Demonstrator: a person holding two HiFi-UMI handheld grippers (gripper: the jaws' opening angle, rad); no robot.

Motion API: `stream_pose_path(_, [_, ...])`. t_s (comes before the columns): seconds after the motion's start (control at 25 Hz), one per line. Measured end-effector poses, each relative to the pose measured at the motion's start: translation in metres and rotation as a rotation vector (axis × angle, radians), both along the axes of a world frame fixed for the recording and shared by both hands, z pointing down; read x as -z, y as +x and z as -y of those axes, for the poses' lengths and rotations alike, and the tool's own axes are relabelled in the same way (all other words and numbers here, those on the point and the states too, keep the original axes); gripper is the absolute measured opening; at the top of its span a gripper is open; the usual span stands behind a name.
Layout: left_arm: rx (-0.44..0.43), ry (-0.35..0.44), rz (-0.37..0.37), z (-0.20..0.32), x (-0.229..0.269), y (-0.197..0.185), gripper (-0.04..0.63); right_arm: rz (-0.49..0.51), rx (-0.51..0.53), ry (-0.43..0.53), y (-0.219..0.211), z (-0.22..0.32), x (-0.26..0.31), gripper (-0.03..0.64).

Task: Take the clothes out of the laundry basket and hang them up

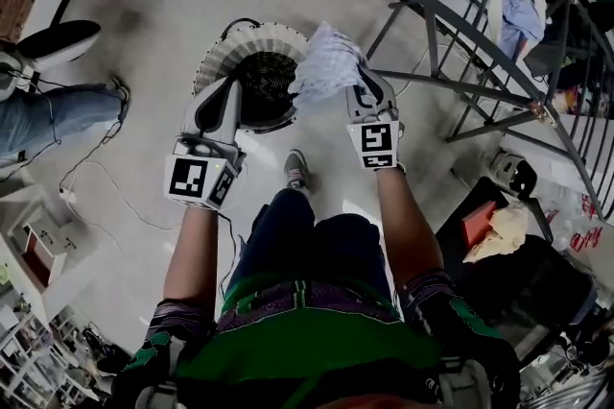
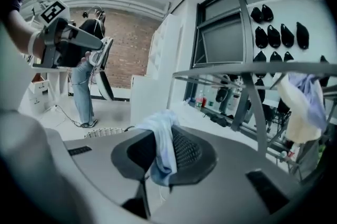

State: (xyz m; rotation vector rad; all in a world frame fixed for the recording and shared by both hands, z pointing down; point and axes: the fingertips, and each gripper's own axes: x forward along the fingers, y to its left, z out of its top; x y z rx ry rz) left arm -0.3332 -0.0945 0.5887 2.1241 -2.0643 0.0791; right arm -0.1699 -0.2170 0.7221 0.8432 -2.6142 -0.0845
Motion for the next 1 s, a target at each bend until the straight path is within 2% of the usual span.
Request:
stream_pose_path(0.2, [-0.032, 0.020, 0.015, -0.008, 0.068, -0.013, 0.018, 0.016, -0.024, 0.037, 0.001, -0.007, 0.100, 0.063])
stream_pose_path(0.52, [-0.069, 0.136, 0.011, 0.010, 0.155, -0.024, 0.018, 0.050, -0.062, 0.172, 0.018, -0.008, 0.235, 0.063])
stream_pose_path(0.72, [-0.141, 0.167, 0.004, 0.026, 0.192, -0.002, 0.018, 0.090, -0.102, 0.253, 0.039, -0.012, 0.303, 0.063])
stream_pose_path(0.84, [-0.185, 0.205, 0.017, 0.036, 0.215, 0.022, 0.018, 0.135, -0.123, 0.286, 0.054, -0.016, 0.337, 0.061])
stream_pose_path(1.0, [-0.252, 0.224, -0.002, 0.052, 0.235, 0.055, 0.018, 0.165, -0.143, 0.326, 0.073, -0.021, 0.374, 0.061])
